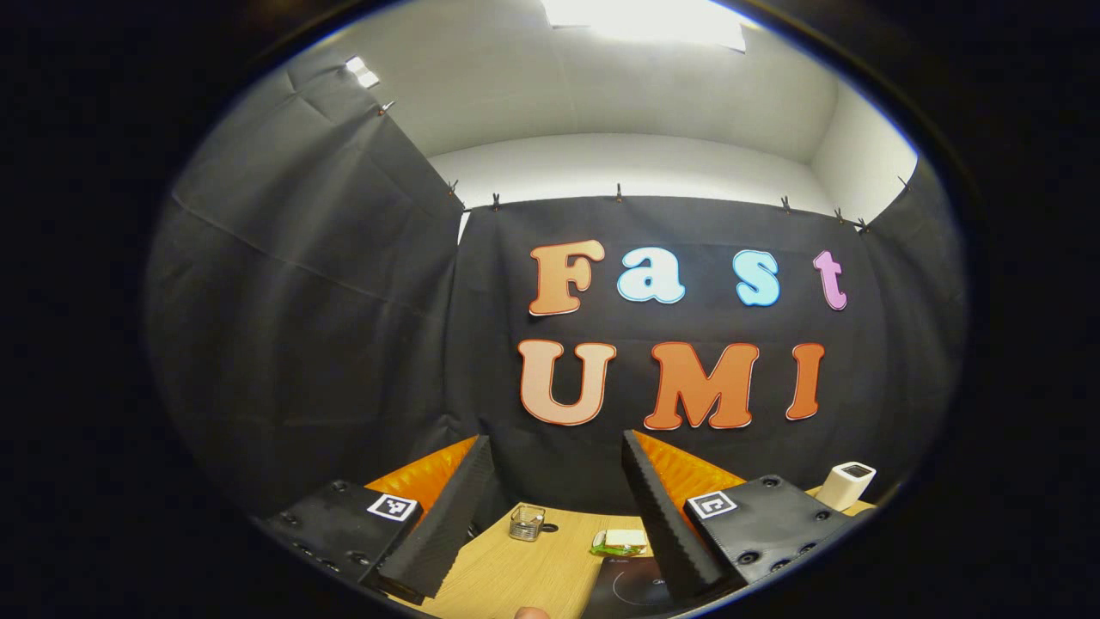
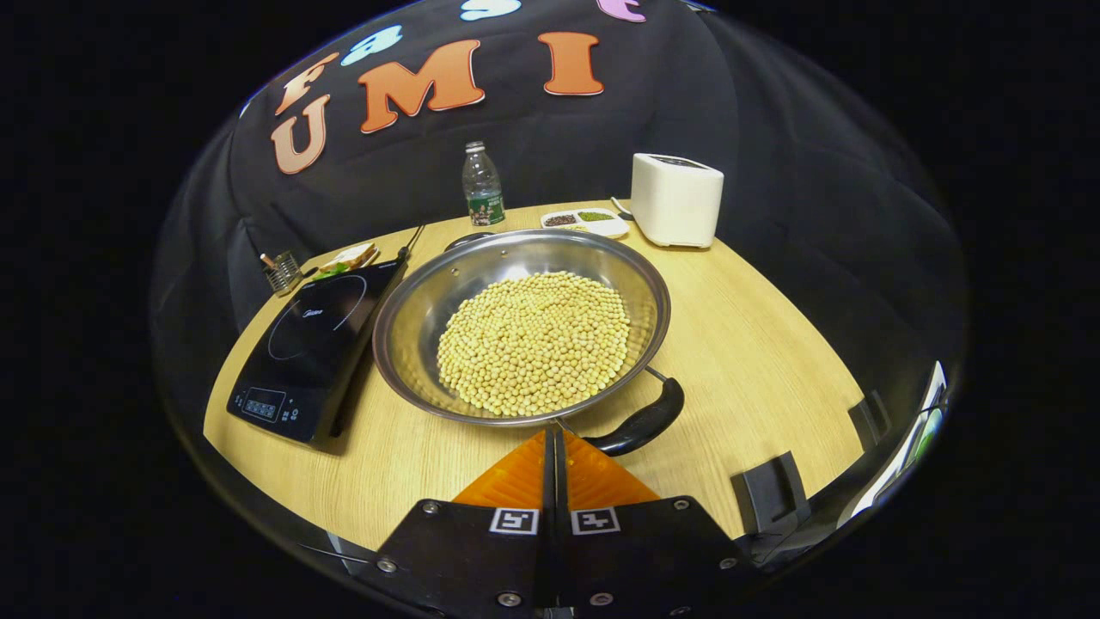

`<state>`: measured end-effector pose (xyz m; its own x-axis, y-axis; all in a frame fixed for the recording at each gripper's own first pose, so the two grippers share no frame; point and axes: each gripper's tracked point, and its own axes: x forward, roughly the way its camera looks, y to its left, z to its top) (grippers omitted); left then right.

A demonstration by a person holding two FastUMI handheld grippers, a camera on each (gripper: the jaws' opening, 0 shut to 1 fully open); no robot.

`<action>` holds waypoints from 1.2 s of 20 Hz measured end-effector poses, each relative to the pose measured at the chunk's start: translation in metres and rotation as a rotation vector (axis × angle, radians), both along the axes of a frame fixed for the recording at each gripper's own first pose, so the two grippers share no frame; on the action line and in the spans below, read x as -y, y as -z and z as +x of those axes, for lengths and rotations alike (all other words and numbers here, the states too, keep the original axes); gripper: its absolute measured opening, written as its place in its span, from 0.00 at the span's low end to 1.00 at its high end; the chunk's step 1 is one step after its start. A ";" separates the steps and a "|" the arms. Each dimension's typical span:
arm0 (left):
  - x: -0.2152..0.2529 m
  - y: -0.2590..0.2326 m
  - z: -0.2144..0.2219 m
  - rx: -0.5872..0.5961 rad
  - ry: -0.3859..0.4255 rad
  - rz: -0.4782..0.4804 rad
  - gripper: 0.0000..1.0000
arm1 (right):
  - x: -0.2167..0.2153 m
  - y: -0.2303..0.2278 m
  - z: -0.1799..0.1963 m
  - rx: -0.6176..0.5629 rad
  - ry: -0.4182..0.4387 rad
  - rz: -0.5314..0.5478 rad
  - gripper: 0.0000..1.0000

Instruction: First push the handle of the pot to place it horizontally, then grasp the pot with both hands and set it on the induction cooktop.

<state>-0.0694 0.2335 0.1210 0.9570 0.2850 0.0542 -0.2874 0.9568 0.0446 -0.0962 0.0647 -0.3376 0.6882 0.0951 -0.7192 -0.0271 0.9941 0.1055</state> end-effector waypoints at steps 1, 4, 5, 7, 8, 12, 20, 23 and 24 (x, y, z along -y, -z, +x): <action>0.000 -0.001 0.001 0.000 -0.001 0.000 0.98 | 0.003 0.000 0.003 0.000 0.005 -0.003 0.00; 0.002 -0.002 0.002 0.000 -0.002 0.004 1.00 | 0.014 0.002 0.010 0.000 0.018 -0.011 0.00; 0.002 -0.003 0.001 0.000 -0.003 0.005 1.00 | 0.017 0.003 0.013 0.001 0.023 -0.013 0.00; 0.002 -0.003 0.001 -0.004 -0.004 0.005 1.00 | 0.023 0.004 0.019 0.003 0.031 -0.017 0.00; 0.004 -0.002 0.001 -0.006 -0.001 0.003 0.98 | 0.025 0.005 0.021 0.002 0.033 -0.019 0.00; 0.005 0.002 0.003 -0.018 0.002 -0.005 0.96 | 0.034 0.007 0.031 0.001 0.050 -0.015 0.00; 0.008 0.000 0.007 -0.020 -0.005 -0.002 0.96 | 0.053 0.012 0.053 0.009 0.092 0.002 0.00; 0.009 0.001 0.010 -0.021 0.001 -0.002 0.96 | 0.060 0.012 0.062 0.013 0.103 0.001 0.00; 0.010 0.003 0.012 -0.023 -0.001 -0.003 0.96 | 0.063 0.013 0.065 0.013 0.108 0.007 0.00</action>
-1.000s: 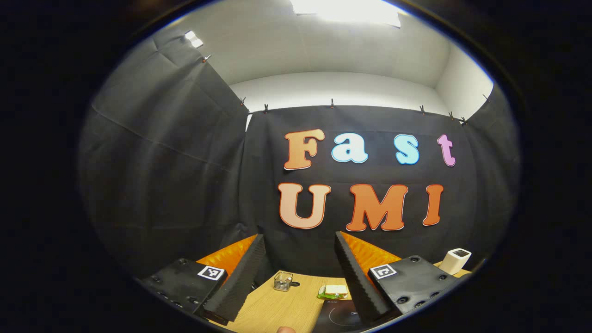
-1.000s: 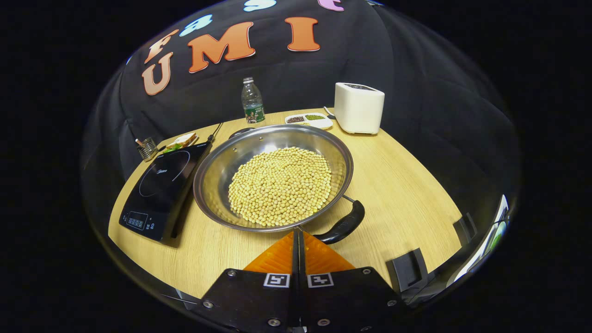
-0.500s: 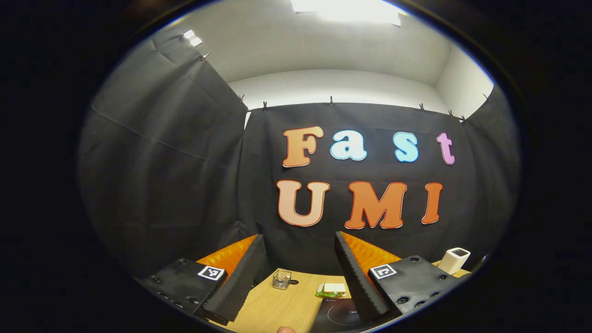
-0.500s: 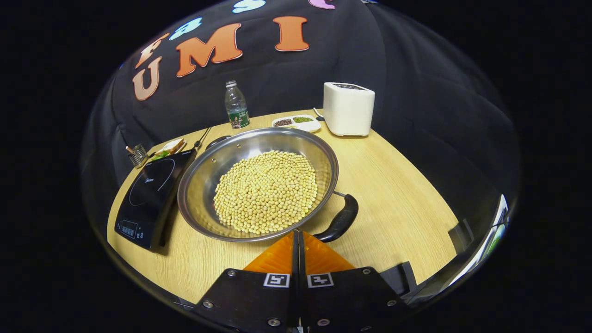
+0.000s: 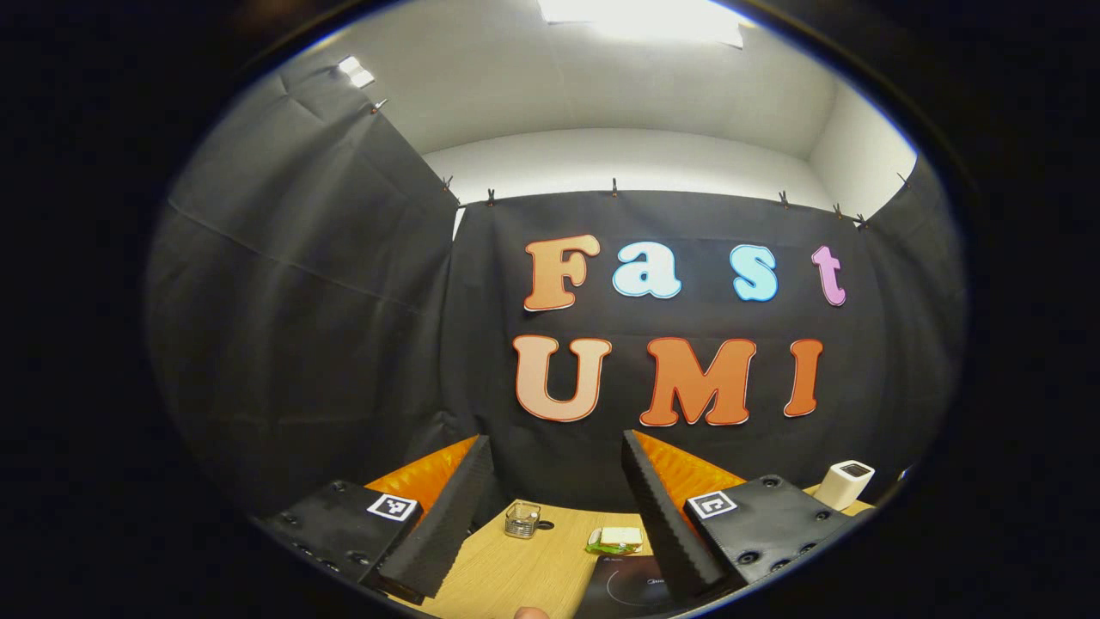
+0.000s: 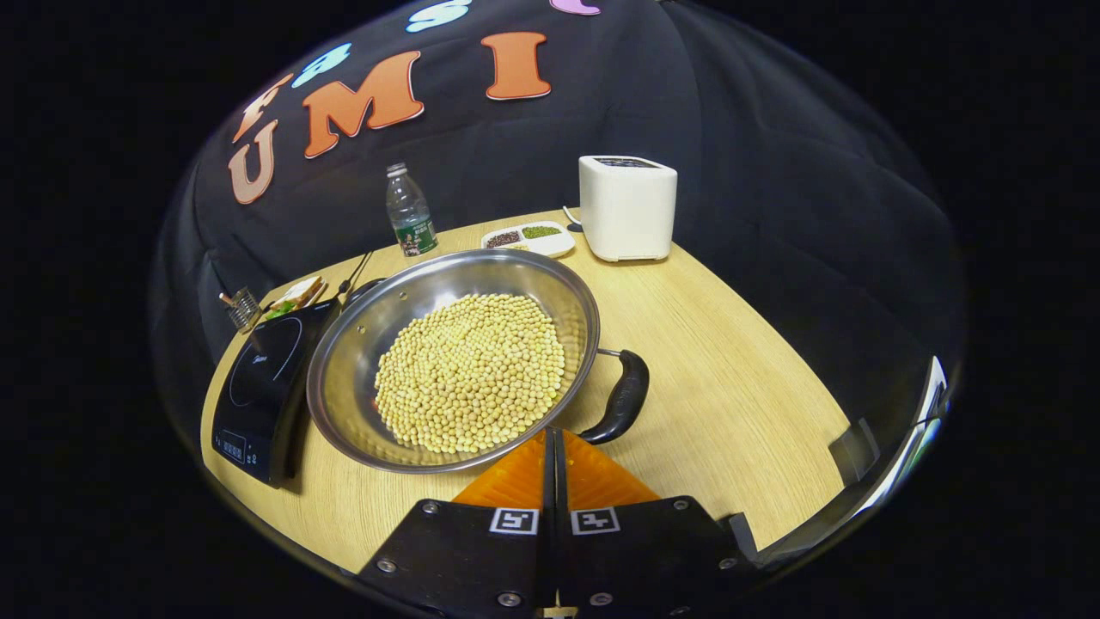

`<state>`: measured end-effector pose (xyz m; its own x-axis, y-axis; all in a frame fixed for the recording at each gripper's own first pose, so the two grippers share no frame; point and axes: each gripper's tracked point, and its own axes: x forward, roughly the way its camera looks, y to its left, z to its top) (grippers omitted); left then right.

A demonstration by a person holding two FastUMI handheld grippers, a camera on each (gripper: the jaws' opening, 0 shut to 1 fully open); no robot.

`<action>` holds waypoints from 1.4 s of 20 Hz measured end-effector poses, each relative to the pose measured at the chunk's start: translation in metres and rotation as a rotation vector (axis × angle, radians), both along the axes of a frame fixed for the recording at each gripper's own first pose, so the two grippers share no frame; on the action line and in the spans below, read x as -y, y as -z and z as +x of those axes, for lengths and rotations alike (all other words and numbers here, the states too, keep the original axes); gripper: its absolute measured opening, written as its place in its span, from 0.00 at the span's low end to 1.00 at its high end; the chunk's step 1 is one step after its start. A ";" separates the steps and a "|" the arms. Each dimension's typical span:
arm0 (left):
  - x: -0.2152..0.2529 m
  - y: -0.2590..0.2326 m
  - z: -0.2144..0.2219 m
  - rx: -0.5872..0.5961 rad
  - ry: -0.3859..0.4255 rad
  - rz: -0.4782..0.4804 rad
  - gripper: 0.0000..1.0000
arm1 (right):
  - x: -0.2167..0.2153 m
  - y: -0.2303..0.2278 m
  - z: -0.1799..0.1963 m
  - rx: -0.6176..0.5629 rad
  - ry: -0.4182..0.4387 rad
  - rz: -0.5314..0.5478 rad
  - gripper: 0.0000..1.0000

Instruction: First push the handle of the pot to place it horizontally, then grasp the pot with both hands and set it on the induction cooktop.

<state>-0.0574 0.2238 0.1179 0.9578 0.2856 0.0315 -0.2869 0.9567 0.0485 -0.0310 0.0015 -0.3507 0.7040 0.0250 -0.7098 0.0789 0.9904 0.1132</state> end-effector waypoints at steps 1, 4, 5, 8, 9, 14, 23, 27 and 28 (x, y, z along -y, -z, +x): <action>0.000 0.001 0.001 -0.003 -0.002 -0.001 0.96 | 0.002 0.000 0.003 -0.002 0.008 0.014 0.00; -0.004 0.004 0.004 -0.010 -0.014 -0.003 0.98 | 0.009 0.002 0.015 0.001 0.028 0.041 0.00; -0.004 0.004 0.005 -0.011 -0.019 -0.002 0.98 | 0.011 0.003 0.018 0.004 0.031 0.040 0.00; -0.001 0.003 0.008 -0.009 -0.019 0.004 0.98 | 0.017 0.004 0.028 0.012 0.039 0.030 0.00; 0.000 0.002 0.008 -0.008 -0.016 0.005 1.00 | 0.019 0.005 0.031 0.014 0.042 0.027 0.00; 0.009 0.004 0.012 -0.016 -0.007 0.014 1.00 | 0.026 0.005 0.047 0.024 0.060 0.034 0.00; 0.011 0.005 0.018 -0.021 -0.011 0.012 1.00 | 0.035 0.008 0.075 0.037 0.070 0.025 0.00; 0.015 0.007 0.023 -0.028 -0.006 0.016 1.00 | 0.038 0.011 0.088 0.041 0.065 0.006 0.00; 0.016 0.008 0.023 -0.030 -0.005 0.016 1.00 | 0.038 0.011 0.091 0.043 0.062 0.004 0.00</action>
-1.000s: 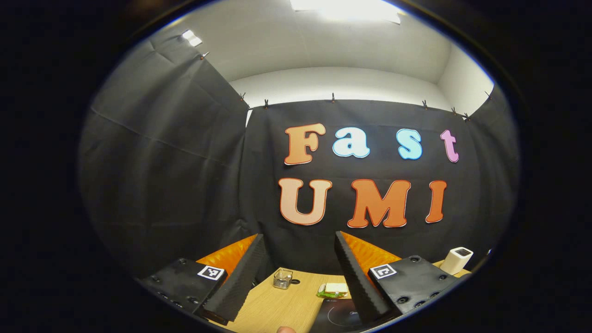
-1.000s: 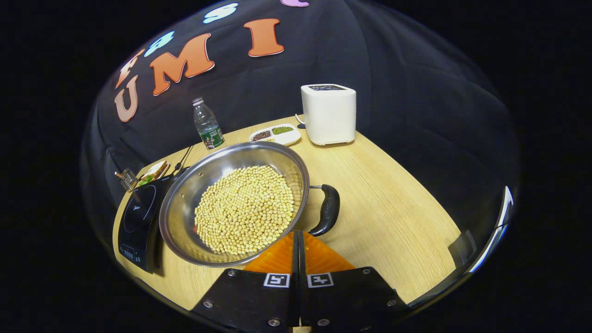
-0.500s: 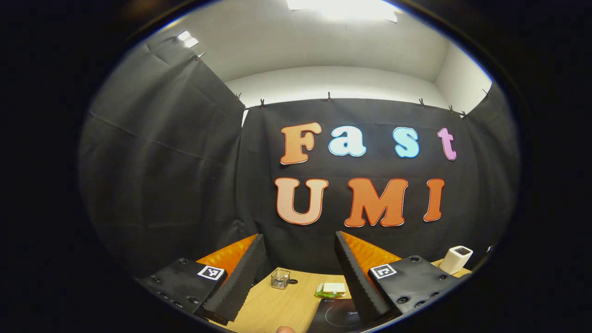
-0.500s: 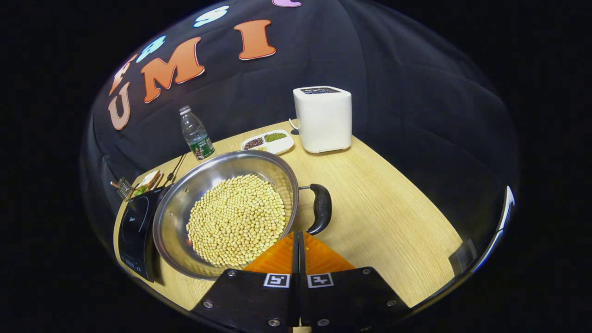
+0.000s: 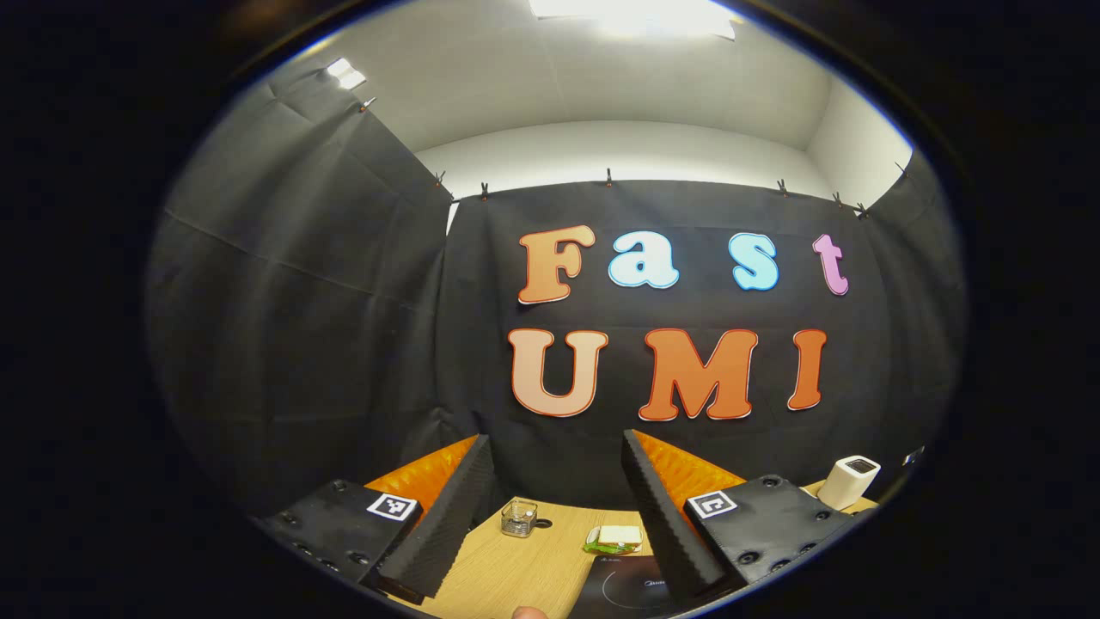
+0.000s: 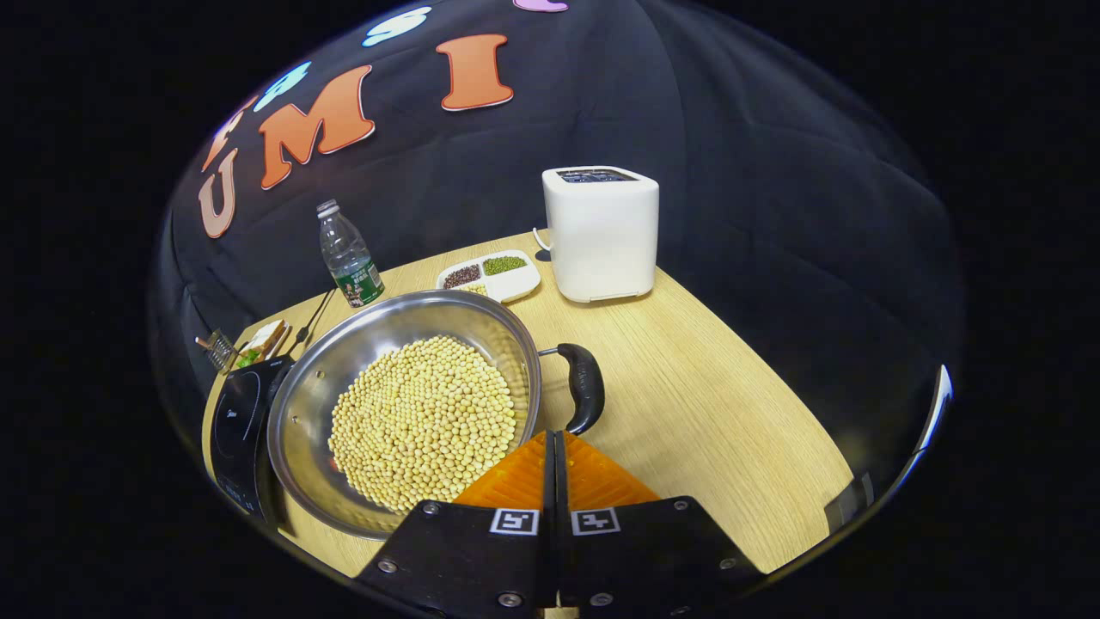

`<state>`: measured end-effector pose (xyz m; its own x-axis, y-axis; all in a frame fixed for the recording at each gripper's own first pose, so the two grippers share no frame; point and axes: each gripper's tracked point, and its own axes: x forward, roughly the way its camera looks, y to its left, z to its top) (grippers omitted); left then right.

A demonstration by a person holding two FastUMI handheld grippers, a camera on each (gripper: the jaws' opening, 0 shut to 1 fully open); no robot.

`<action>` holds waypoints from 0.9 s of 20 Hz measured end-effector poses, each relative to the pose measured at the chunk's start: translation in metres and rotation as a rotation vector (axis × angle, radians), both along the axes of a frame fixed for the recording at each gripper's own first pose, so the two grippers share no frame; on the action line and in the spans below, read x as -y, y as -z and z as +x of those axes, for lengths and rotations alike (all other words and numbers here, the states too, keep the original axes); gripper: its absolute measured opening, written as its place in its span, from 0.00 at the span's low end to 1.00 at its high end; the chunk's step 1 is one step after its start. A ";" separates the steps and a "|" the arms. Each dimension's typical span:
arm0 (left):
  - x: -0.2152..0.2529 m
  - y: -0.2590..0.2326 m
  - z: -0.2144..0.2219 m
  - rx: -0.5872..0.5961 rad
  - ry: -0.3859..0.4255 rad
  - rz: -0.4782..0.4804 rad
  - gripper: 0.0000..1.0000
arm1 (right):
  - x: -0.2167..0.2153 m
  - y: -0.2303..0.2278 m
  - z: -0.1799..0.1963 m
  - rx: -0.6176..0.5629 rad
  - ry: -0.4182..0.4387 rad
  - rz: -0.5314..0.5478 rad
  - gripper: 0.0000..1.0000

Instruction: First push the handle of the pot to place it horizontally, then grasp the pot with both hands and set it on the induction cooktop.

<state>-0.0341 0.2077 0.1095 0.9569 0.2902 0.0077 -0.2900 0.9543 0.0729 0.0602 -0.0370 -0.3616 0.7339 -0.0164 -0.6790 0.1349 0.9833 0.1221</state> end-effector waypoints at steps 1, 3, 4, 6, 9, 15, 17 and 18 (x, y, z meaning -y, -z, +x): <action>0.000 0.001 0.001 -0.002 0.000 0.000 1.00 | 0.001 0.000 0.002 0.001 -0.002 -0.001 0.00; 0.002 0.004 0.004 -0.009 0.001 0.001 1.00 | 0.002 0.000 0.008 0.005 -0.007 -0.004 0.00; 0.002 0.007 0.005 -0.014 0.002 0.001 1.00 | 0.003 0.000 0.011 0.006 -0.009 -0.006 0.00; 0.006 0.013 0.008 -0.026 0.007 -0.003 1.00 | 0.003 0.001 0.018 0.007 -0.012 -0.013 0.00; 0.013 0.027 0.017 -0.053 0.017 -0.014 1.00 | 0.007 0.002 0.030 0.007 -0.010 -0.043 0.00; 0.047 0.078 0.042 -0.121 0.078 -0.094 1.00 | 0.013 -0.002 0.039 0.012 0.015 -0.028 0.00; 0.066 0.109 0.056 -0.166 0.109 -0.136 1.00 | 0.016 -0.011 0.041 0.039 0.030 -0.032 0.00; 0.076 0.124 0.064 -0.193 0.122 -0.148 1.00 | 0.018 -0.017 0.043 0.055 0.037 -0.037 0.00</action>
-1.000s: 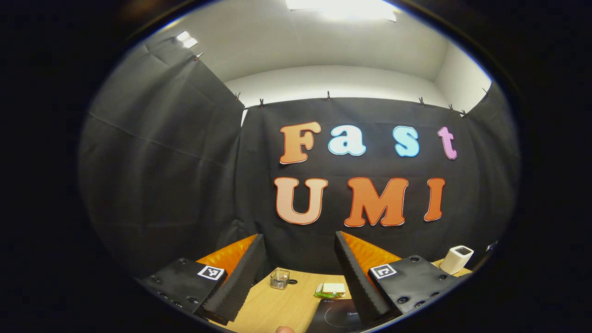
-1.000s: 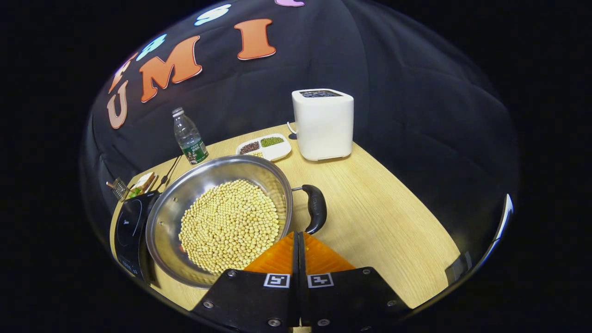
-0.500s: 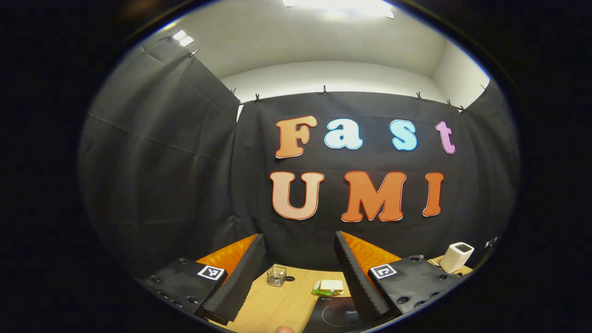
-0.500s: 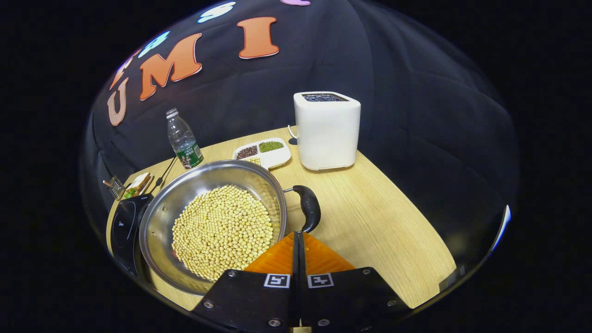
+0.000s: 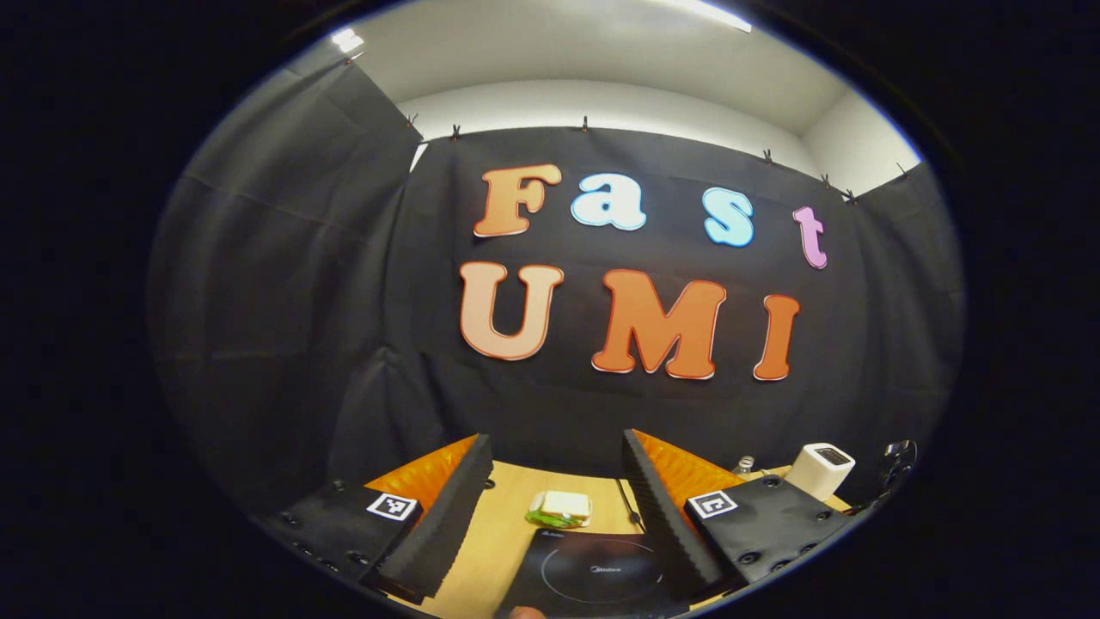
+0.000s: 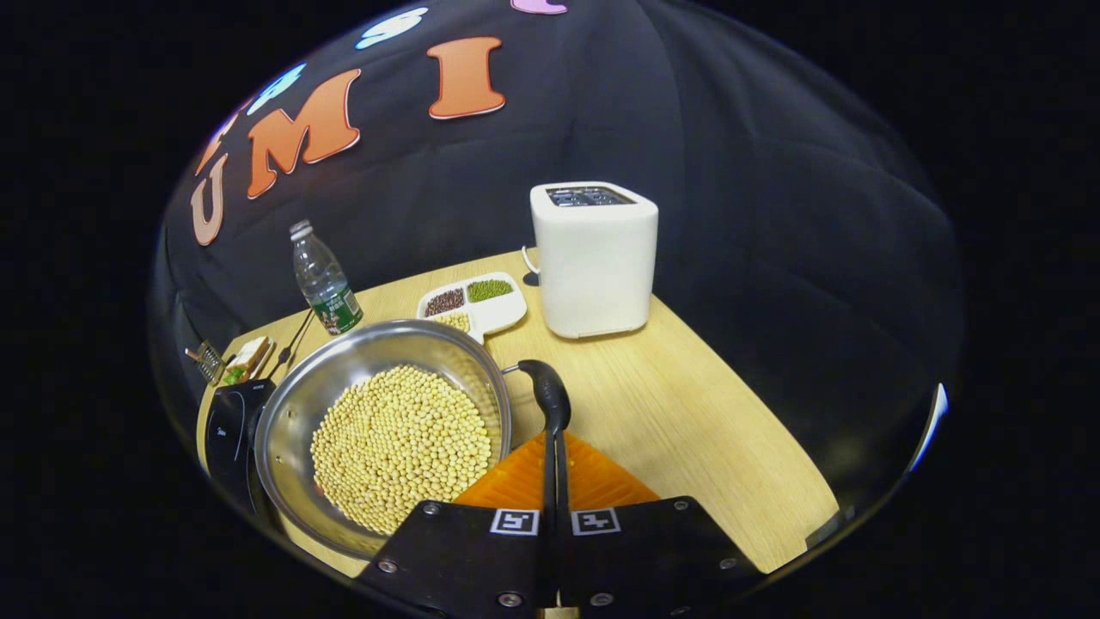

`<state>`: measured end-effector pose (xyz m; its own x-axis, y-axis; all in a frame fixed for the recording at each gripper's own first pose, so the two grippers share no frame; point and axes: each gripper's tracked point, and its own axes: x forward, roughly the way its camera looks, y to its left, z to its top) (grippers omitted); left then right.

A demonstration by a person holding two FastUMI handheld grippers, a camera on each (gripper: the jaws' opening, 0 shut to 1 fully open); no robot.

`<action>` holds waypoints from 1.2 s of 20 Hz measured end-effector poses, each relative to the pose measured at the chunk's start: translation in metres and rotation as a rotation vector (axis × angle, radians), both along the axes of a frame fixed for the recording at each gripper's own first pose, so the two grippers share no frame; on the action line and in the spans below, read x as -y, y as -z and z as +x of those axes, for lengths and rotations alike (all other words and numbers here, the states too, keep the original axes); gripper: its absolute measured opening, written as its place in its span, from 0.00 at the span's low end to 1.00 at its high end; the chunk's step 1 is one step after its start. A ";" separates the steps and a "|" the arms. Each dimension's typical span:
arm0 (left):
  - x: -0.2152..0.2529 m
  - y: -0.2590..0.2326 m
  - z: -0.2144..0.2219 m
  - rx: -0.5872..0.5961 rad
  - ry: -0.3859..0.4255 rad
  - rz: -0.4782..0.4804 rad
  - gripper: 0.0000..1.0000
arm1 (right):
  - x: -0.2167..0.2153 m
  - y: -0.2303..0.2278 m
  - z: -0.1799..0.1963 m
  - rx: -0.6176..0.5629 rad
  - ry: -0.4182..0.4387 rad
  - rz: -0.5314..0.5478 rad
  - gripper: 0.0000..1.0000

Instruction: First push the handle of the pot to place it horizontally, then grasp the pot with both hands and set it on the induction cooktop.

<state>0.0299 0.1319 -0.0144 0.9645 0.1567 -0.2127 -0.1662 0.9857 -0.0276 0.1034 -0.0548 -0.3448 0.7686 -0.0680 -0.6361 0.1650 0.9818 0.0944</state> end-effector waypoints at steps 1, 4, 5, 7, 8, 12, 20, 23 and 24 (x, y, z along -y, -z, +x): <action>0.011 0.016 0.007 -0.027 0.015 -0.008 1.00 | 0.004 -0.005 0.001 0.016 0.003 -0.003 0.00; 0.047 0.067 0.027 -0.097 0.054 -0.005 0.99 | 0.007 -0.020 0.009 0.073 -0.003 -0.018 0.04; 0.061 0.086 0.034 -0.118 0.070 -0.009 1.00 | 0.005 -0.023 0.014 0.095 -0.013 -0.018 0.08; 0.100 0.123 0.045 -0.172 0.122 -0.051 0.99 | -0.004 -0.022 0.021 0.108 -0.040 -0.009 0.25; 0.119 0.147 0.047 -0.215 0.146 -0.083 0.99 | -0.006 -0.019 0.024 0.104 -0.046 -0.012 0.35; 0.184 0.229 0.058 -0.338 0.219 -0.113 0.99 | -0.014 -0.003 0.037 0.076 -0.069 -0.021 0.69; 0.282 0.363 0.043 -0.618 0.330 -0.140 1.00 | -0.017 0.025 0.050 0.014 -0.058 0.005 0.86; 0.288 0.385 0.045 -0.663 0.314 -0.139 1.00 | -0.024 0.035 0.054 -0.014 -0.071 0.030 0.86; 0.287 0.389 0.048 -0.667 0.300 -0.133 1.00 | -0.026 0.039 0.055 -0.027 -0.070 0.035 0.85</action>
